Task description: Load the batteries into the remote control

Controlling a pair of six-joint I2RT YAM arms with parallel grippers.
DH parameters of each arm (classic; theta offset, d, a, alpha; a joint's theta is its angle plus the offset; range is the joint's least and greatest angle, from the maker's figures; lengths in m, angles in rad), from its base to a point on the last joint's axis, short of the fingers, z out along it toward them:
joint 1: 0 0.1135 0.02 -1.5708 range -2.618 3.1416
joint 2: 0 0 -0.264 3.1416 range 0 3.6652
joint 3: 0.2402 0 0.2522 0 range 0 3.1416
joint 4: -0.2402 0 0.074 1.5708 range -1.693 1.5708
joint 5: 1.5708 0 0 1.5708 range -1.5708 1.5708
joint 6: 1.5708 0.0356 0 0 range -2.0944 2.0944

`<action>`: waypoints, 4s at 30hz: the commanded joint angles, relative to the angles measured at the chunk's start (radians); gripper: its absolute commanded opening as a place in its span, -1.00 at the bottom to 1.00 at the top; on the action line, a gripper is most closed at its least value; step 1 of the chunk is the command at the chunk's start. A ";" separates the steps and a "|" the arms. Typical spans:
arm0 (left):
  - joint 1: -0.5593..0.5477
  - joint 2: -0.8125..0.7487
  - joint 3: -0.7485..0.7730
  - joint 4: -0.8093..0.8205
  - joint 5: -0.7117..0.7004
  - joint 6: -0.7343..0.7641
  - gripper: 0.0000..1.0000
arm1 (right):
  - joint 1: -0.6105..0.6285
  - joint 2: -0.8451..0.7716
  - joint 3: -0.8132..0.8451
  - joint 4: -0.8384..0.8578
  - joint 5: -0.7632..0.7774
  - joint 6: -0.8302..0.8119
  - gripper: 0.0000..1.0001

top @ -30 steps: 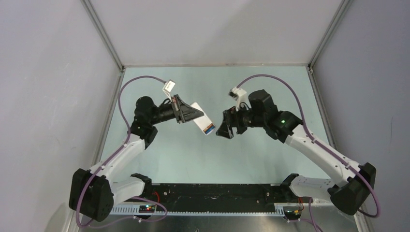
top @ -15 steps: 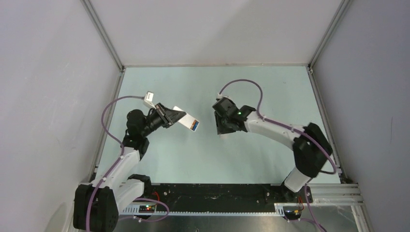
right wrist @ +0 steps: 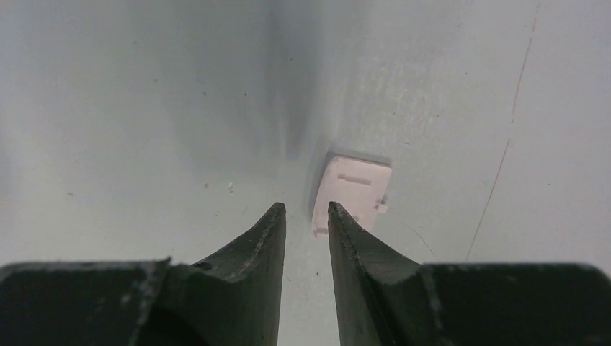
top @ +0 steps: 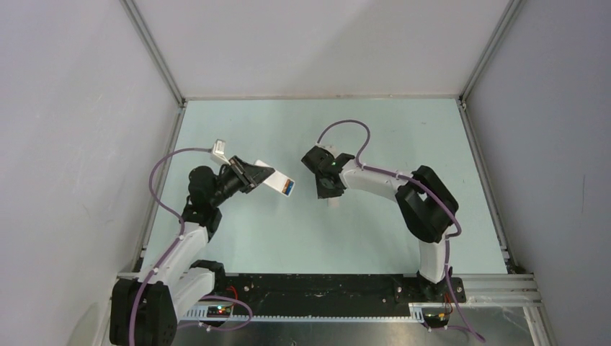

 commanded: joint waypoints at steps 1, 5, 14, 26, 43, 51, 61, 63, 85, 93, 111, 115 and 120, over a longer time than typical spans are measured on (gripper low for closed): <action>0.013 -0.017 -0.007 0.026 -0.017 -0.010 -1.00 | 0.005 0.049 0.050 -0.016 0.028 0.015 -0.39; 0.016 -0.016 -0.008 0.025 -0.016 -0.010 -1.00 | 0.002 0.080 0.063 -0.028 0.035 0.020 -0.46; 0.022 -0.003 -0.004 0.020 -0.012 -0.011 -1.00 | -0.020 0.099 0.062 -0.036 -0.008 0.041 -1.00; 0.022 0.014 0.096 0.021 0.000 -0.139 -1.00 | -0.149 -0.259 0.026 0.043 -0.265 0.095 -1.00; -0.035 -0.041 0.295 0.025 -0.244 -0.517 -1.00 | -0.167 -0.619 -0.010 0.681 -0.604 0.717 -1.00; -0.081 -0.085 0.348 0.027 -0.329 -0.603 -1.00 | -0.105 -0.581 -0.006 0.828 -0.543 0.879 -1.00; -0.104 -0.073 0.378 0.040 -0.293 -0.676 -1.00 | -0.080 -0.509 0.079 0.792 -0.624 0.889 -1.00; -0.103 -0.071 0.387 0.041 -0.287 -0.675 -1.00 | -0.073 -0.501 0.090 0.782 -0.629 0.886 -1.00; -0.103 -0.066 0.384 0.043 -0.231 -0.719 -1.00 | -0.045 -0.478 0.122 0.729 -0.610 0.803 -1.00; -0.103 -0.080 0.368 0.042 -0.222 -0.721 -1.00 | -0.043 -0.475 0.116 0.715 -0.594 0.781 -1.00; -0.102 -0.095 0.336 0.042 -0.203 -0.715 -1.00 | -0.041 -0.492 0.112 0.709 -0.571 0.765 -1.00; -0.102 -0.100 0.330 0.043 -0.201 -0.716 -1.00 | -0.039 -0.491 0.113 0.702 -0.566 0.762 -1.00; -0.102 -0.102 0.330 0.042 -0.199 -0.717 -1.00 | -0.037 -0.489 0.106 0.693 -0.571 0.771 -1.00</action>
